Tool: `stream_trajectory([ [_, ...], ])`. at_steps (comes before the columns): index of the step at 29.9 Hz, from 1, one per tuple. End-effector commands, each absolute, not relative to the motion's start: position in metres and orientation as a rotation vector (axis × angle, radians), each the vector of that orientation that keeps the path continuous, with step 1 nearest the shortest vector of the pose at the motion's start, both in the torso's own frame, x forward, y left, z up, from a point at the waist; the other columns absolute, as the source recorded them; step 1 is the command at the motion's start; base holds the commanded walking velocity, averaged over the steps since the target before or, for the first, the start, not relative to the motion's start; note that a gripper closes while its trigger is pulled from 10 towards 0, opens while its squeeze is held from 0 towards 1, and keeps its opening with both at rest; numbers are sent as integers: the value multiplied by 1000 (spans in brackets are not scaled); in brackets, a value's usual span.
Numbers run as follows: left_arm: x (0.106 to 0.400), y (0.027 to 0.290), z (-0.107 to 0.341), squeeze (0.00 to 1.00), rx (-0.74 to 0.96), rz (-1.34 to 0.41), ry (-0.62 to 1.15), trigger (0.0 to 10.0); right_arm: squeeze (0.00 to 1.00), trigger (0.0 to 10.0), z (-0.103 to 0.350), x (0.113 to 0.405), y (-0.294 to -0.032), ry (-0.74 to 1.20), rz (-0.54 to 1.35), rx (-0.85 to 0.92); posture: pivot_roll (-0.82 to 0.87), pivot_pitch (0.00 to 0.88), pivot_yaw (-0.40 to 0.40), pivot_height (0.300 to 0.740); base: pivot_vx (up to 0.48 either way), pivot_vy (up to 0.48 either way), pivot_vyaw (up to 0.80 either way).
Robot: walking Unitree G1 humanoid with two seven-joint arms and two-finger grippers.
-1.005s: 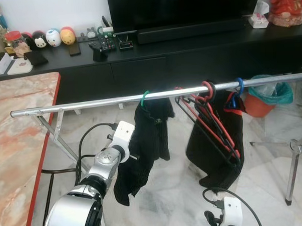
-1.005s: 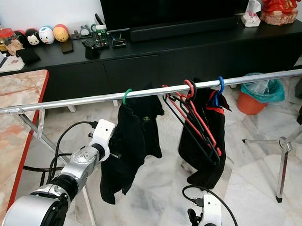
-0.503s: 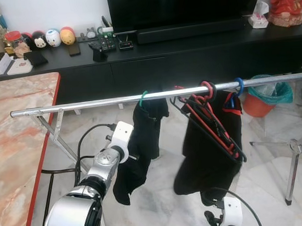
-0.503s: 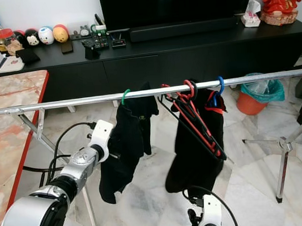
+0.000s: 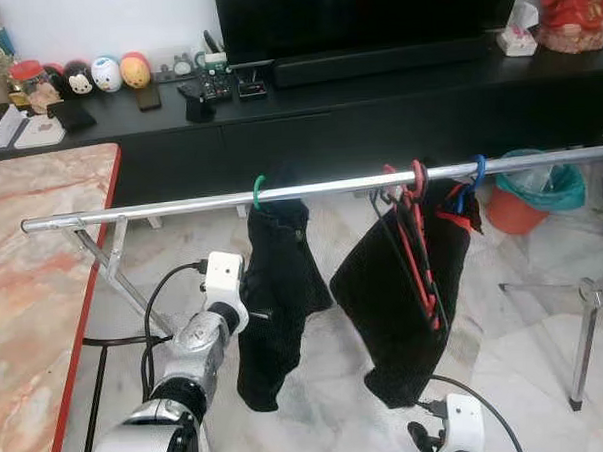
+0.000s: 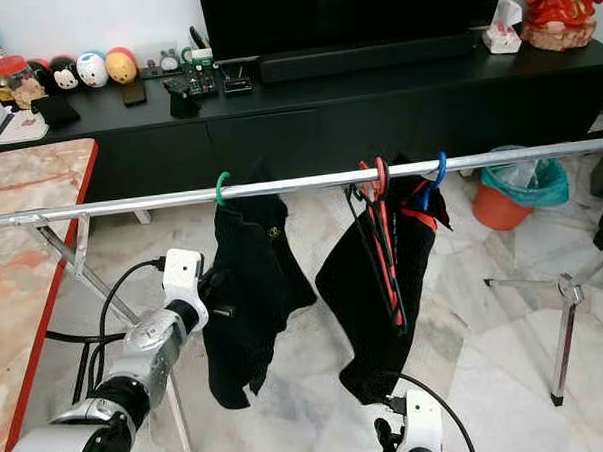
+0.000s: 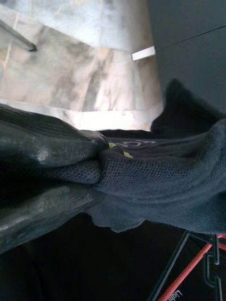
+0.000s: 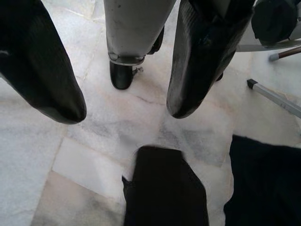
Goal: Hang hanger
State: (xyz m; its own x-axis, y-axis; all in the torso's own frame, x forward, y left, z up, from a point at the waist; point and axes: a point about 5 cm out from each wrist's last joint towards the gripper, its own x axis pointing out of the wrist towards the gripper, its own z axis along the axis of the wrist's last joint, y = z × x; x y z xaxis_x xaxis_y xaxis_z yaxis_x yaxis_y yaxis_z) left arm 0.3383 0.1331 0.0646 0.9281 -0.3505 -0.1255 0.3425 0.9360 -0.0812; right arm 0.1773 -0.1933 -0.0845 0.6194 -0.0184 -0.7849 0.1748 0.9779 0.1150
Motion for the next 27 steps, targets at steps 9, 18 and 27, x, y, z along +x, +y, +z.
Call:
stream_trajectory([
  [9, 322, 148, 64, 0, 16, -374, 40, 10000, 0, 10000, -87, 173, -194, 915, -111, 187, 9, 60, 37, 740, 0, 0, 0],
  [18, 310, 149, 58, 0, 84, -373, 39, 10000, 0, 10000, -87, 173, -194, 916, -113, 186, 8, 59, 38, 740, 0, 0, 0],
  [27, 313, 149, 78, 0, 51, -320, -82, 10000, 0, 10000, -87, 173, -194, 913, -111, 183, 7, 53, 38, 740, 0, 0, 0],
])
